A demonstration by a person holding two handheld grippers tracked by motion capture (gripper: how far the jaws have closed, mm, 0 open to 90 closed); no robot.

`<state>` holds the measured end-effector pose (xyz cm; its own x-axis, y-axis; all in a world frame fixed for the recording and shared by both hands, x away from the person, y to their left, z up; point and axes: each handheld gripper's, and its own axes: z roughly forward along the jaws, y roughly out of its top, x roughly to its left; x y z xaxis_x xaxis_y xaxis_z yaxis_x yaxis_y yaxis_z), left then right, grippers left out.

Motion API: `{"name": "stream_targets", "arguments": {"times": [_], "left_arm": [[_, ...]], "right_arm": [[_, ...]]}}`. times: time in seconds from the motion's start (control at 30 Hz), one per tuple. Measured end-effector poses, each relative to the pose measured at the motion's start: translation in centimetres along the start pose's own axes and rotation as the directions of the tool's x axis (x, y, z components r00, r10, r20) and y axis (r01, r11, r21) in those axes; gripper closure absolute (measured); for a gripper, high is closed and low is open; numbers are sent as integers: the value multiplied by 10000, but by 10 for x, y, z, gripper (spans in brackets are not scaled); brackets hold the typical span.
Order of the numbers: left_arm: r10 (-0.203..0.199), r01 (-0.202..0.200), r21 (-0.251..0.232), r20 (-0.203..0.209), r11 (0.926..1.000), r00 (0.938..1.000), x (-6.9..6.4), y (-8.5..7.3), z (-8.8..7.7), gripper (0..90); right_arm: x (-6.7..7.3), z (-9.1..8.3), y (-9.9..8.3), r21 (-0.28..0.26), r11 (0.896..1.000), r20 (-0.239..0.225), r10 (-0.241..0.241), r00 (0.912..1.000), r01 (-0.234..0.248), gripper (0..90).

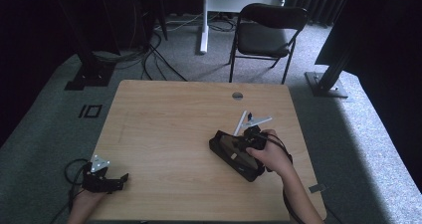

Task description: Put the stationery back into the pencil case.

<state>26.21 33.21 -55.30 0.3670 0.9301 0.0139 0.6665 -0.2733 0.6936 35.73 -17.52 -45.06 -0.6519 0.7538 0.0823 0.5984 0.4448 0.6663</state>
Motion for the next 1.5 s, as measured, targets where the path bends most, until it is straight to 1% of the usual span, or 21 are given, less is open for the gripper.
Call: {"name": "stream_targets", "arguments": {"times": [0.17,0.27,0.3,0.5,0.73,0.9,1.03,1.17,1.43,1.5], "left_arm": [[0,0,0,1,10000,10000,0,0,0,2],[0,0,-1,0,10000,10000,0,0,0,2],[-7,7,-1,1,10000,10000,0,0,0,2],[0,0,-1,0,10000,10000,0,0,0,2],[-7,7,-1,2,10000,10000,0,0,0,2],[-5,5,0,1,10000,10000,0,0,0,2],[-1,1,-2,1,10000,10000,0,0,0,2],[-7,7,-2,2,10000,10000,0,0,0,2],[-3,3,-1,2,10000,10000,0,0,0,2],[-6,6,-1,2,10000,10000,0,0,0,2]], "right_arm": [[-6,-7,0,-454,9989,49,143,9999,-141,656],[-10,-8,-1,-653,9974,159,315,9994,-304,657],[-11,-8,-1,-713,9967,192,400,9990,-386,657],[-20,-5,-2,-928,9943,491,578,9971,-531,656],[-31,0,-3,-1315,9871,727,1016,9922,-915,648],[-42,5,-5,-1497,9811,1007,1386,9852,-1228,647],[-51,11,-6,-1674,9725,1121,1818,9769,-1618,623],[-59,16,-9,-1813,9649,1316,2155,9676,-1902,625],[-75,31,-10,-1856,9575,1885,2553,9483,-2209,623],[-79,35,-11,-1833,9548,2041,2699,9410,-2341,616]]}}
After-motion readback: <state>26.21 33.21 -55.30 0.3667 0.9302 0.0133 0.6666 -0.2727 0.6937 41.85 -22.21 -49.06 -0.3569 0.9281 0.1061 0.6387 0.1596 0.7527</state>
